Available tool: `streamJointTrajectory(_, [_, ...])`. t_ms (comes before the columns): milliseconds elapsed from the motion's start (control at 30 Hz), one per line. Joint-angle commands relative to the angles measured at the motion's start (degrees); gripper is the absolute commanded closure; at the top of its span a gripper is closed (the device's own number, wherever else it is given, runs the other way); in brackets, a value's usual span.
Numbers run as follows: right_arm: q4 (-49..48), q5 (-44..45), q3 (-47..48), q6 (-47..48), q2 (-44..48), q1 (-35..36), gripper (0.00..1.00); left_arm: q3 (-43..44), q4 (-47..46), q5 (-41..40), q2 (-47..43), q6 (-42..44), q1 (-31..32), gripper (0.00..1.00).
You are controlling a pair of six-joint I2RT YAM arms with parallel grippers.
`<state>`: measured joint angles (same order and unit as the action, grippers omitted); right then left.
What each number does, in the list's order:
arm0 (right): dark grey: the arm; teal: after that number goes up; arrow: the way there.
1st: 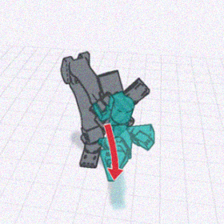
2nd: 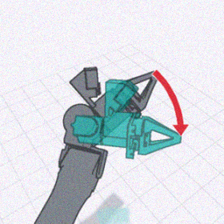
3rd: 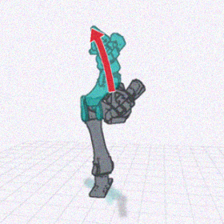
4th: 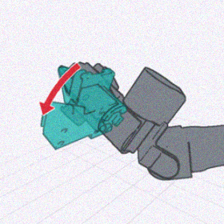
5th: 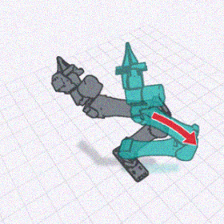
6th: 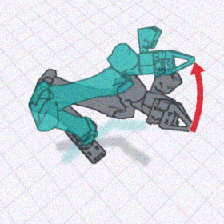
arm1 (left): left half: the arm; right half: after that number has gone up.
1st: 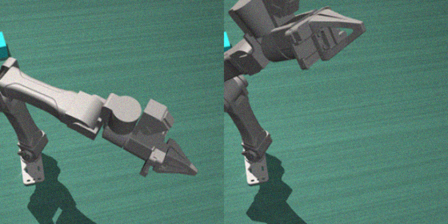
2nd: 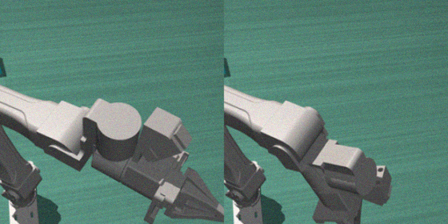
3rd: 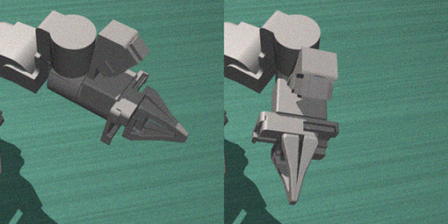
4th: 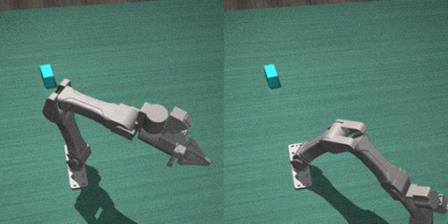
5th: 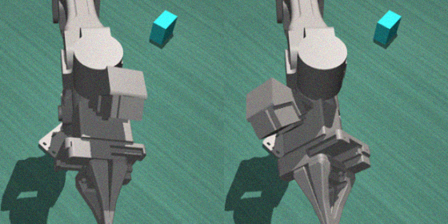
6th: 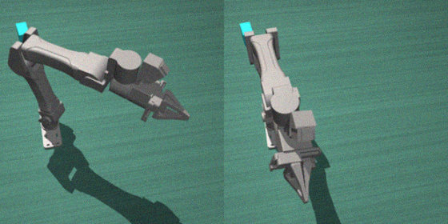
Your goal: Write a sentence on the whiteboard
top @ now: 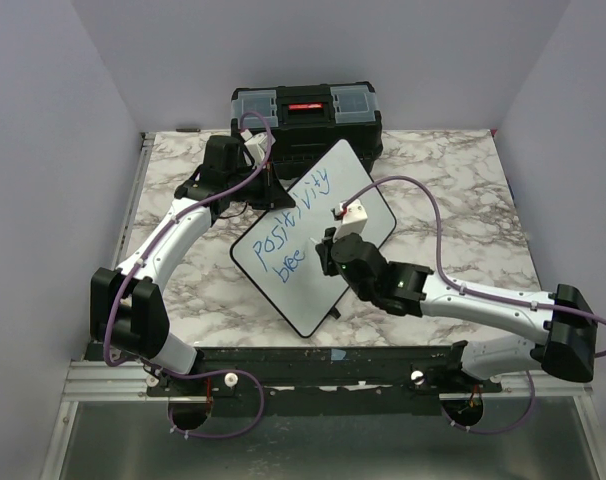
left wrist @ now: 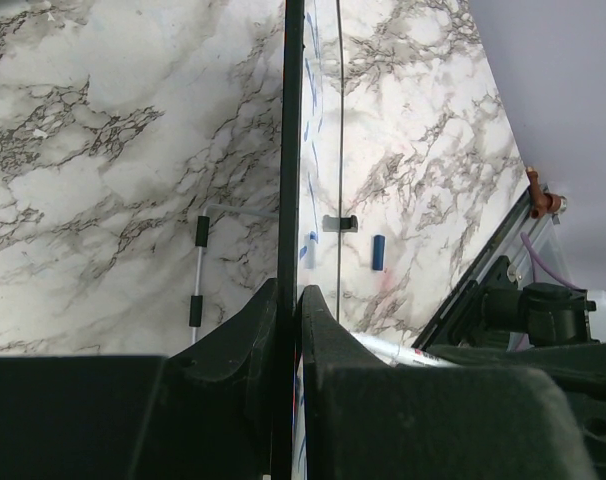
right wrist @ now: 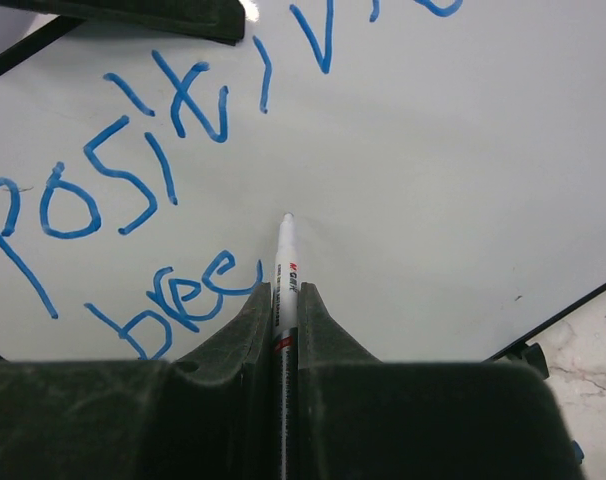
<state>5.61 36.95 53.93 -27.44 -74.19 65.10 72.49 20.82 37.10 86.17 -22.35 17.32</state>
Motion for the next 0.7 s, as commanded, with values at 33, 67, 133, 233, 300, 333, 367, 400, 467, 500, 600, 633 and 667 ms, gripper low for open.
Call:
streamJointTrajectory(33, [-1.94,-5.33,-2.15,-1.03,1.6,-2.55,0.99,1.33,-1.28,-2.66,0.49,3.36,0.04,1.0])
streamJointTrajectory(67, [-2.13,-6.43,-2.3,-1.03,1.6,-2.92,0.99,1.38,-1.3,-2.57,0.6,3.36,-0.01,1.0])
streamJointTrajectory(133, [-2.43,-7.95,-2.35,-0.88,1.27,-3.23,0.99,1.43,-1.33,-2.51,0.75,3.36,-0.01,1.0])
streamJointTrajectory(233, [-2.83,-9.52,-2.43,-0.87,0.57,-3.79,0.99,1.34,-1.38,-2.25,0.87,3.52,0.0,1.0])
streamJointTrajectory(300, [-3.26,-10.38,-2.34,-0.87,0.05,-4.08,0.99,1.34,-1.38,-2.07,0.92,3.54,-0.01,1.0])
streamJointTrajectory(333, [-3.48,-10.73,-2.24,-0.86,-0.19,-4.24,0.99,1.34,-1.37,-2.03,1.01,3.58,-0.01,1.0])
streamJointTrajectory(367, [-3.61,-11.02,-2.08,-0.9,-0.54,-4.36,0.99,1.38,-1.39,-2.03,0.93,3.67,-0.01,1.0])
streamJointTrajectory(400, [-3.67,-11.32,-1.87,-0.91,-0.8,-4.41,0.99,1.34,-1.36,-1.91,1.04,3.71,-0.01,1.0])
streamJointTrajectory(467, [-3.77,-11.88,-1.55,-0.69,-1.43,-4.47,0.99,1.43,-1.36,-1.9,1.1,3.8,0.0,1.0])
streamJointTrajectory(500, [-3.76,-12.25,-1.38,-0.56,-1.71,-4.62,0.99,1.43,-1.38,-1.8,1.14,3.8,-0.01,1.0])
streamJointTrajectory(600, [-4.07,-14.05,-1.36,-0.04,-2.09,-4.66,0.99,1.51,-1.46,-1.67,1.28,3.8,-0.01,1.0])
streamJointTrajectory(633, [-4.19,-14.77,-1.41,0.28,-2.17,-4.72,0.99,1.51,-1.55,-1.68,1.43,3.8,-0.01,1.0])
streamJointTrajectory(667, [-4.2,-15.22,-1.45,0.49,-2.18,-4.72,0.99,1.52,-1.57,-1.59,1.53,3.8,-0.01,1.0])
